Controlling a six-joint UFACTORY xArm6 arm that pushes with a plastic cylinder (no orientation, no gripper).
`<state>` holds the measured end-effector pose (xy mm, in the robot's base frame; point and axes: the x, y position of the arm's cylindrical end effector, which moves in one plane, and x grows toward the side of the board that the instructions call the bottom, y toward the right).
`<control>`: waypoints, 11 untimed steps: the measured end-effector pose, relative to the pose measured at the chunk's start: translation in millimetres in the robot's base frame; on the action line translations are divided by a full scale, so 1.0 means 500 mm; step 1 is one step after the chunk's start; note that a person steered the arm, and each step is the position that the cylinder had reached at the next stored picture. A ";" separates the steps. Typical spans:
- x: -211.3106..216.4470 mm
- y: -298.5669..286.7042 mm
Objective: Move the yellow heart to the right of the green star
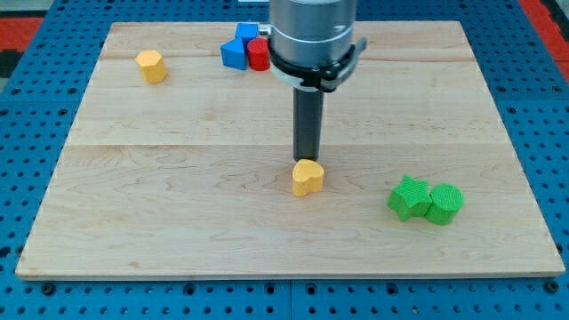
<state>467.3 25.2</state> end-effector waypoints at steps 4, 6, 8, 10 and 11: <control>0.084 0.000; 0.092 -0.058; 0.027 -0.055; 0.045 0.082; 0.045 0.099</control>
